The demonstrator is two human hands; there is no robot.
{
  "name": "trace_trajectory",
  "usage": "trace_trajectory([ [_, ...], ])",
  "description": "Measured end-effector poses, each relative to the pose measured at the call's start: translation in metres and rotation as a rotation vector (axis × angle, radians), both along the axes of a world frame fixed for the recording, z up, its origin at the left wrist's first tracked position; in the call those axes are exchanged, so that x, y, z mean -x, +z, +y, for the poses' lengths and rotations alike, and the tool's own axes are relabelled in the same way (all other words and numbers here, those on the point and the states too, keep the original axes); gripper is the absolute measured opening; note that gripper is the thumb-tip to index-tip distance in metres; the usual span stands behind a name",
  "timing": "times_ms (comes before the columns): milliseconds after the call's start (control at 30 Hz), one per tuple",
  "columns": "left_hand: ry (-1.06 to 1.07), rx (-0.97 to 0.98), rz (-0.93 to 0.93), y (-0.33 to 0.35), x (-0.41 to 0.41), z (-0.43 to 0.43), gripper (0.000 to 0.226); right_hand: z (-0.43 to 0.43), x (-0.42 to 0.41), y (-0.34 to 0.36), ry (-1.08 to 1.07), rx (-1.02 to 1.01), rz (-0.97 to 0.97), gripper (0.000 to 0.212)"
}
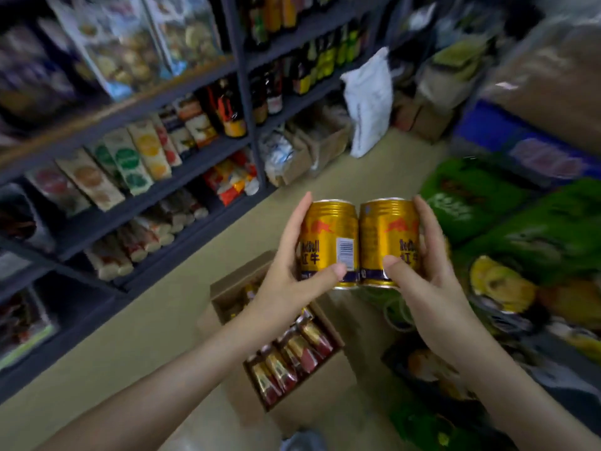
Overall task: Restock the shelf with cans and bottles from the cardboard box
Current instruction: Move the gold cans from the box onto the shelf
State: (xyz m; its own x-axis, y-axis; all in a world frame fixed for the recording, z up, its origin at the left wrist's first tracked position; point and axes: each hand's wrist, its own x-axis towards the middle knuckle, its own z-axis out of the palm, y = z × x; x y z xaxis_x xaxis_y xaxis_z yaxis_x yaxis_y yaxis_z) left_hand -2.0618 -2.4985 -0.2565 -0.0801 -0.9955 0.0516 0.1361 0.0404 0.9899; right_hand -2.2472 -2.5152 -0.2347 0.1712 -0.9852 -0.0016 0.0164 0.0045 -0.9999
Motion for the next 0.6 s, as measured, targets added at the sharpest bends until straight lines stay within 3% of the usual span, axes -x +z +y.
trace_trajectory([
  [233, -0.304, 0.200, -0.005, 0.080, 0.152, 0.094, 0.084, 0.146, 0.156, 0.082, -0.122, 0.241, 0.075, 0.075],
  [433, -0.571, 0.253, 0.096, 0.135, 0.313, 0.182, 0.074, 0.287, 0.305, 0.138, -0.326, 0.373, 0.163, 0.080],
  [600, -0.750, 0.357, 0.060, 0.197, 0.423, 0.226, 0.073, 0.355, 0.401, 0.184, -0.495, 0.473, 0.211, 0.084],
])
